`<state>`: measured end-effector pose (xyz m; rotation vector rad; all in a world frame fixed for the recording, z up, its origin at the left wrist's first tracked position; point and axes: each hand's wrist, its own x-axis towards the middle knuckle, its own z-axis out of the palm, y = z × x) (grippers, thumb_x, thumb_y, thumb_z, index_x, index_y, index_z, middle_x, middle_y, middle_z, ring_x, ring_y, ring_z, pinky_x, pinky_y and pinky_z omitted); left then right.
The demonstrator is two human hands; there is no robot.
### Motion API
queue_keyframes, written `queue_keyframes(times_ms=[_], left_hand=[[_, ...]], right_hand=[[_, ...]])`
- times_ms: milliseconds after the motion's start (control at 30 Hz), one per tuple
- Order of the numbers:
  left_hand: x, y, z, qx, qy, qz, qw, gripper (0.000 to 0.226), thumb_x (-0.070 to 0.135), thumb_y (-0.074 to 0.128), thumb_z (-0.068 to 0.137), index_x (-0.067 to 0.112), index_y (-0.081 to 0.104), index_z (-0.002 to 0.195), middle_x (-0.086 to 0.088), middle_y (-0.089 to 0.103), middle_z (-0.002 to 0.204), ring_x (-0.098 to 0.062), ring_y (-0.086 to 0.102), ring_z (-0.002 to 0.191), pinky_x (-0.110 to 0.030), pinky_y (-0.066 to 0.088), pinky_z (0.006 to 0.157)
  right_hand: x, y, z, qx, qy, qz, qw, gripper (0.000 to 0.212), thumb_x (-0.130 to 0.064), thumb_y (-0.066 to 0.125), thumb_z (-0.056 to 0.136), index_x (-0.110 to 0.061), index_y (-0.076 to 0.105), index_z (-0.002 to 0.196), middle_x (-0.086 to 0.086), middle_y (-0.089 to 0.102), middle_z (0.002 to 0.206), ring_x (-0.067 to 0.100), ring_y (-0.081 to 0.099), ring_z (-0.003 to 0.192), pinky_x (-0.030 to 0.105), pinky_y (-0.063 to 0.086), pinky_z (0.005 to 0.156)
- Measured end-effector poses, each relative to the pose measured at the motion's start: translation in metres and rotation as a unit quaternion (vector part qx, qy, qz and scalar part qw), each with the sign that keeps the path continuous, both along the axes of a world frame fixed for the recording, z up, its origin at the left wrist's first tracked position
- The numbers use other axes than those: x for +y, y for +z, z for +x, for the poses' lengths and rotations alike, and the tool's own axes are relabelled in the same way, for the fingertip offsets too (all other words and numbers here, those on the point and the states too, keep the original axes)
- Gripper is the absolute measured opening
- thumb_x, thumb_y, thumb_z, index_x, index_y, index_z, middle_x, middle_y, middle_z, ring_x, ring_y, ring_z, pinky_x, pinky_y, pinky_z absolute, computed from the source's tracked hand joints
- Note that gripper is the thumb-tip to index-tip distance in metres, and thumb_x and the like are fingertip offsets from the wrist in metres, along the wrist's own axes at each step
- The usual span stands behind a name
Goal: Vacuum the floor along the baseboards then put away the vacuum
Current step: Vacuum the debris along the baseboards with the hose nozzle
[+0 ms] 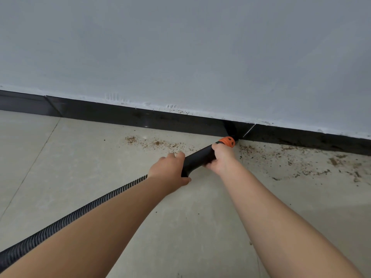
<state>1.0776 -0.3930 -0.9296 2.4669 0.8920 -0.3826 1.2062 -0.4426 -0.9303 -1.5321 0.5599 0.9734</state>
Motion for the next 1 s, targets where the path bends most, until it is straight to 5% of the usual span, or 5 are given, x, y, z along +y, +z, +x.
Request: queue_keyframes(times_ms=[700,1000], left_hand=[[-0.038,-0.006,0.059,-0.027,-0.017,-0.014,0.999,0.047,0.038,0.061,0.085,0.015,0.038,0.12,-0.007,0.05,0.11,-0.023,0.052,0.098,-0.031,0.044,0.076],[0.021,0.025,0.004,0.022,0.068,0.148,0.986,0.035,0.028,0.059,0.083,0.012,0.045,0.11,-0.005,0.051,0.107,-0.024,0.049,0.105,-0.031,0.039,0.08]], right_hand=[[-0.042,0.002,0.05,-0.053,-0.026,-0.041,0.997,0.043,-0.012,0.051,0.095,-0.007,0.036,0.135,0.017,0.042,0.137,0.036,0.044,0.124,0.051,0.044,0.092],[0.035,0.022,-0.03,-0.083,0.037,-0.02,0.996,0.046,-0.02,0.052,0.095,-0.005,0.036,0.135,0.016,0.05,0.127,0.035,0.053,0.112,0.048,0.049,0.092]])
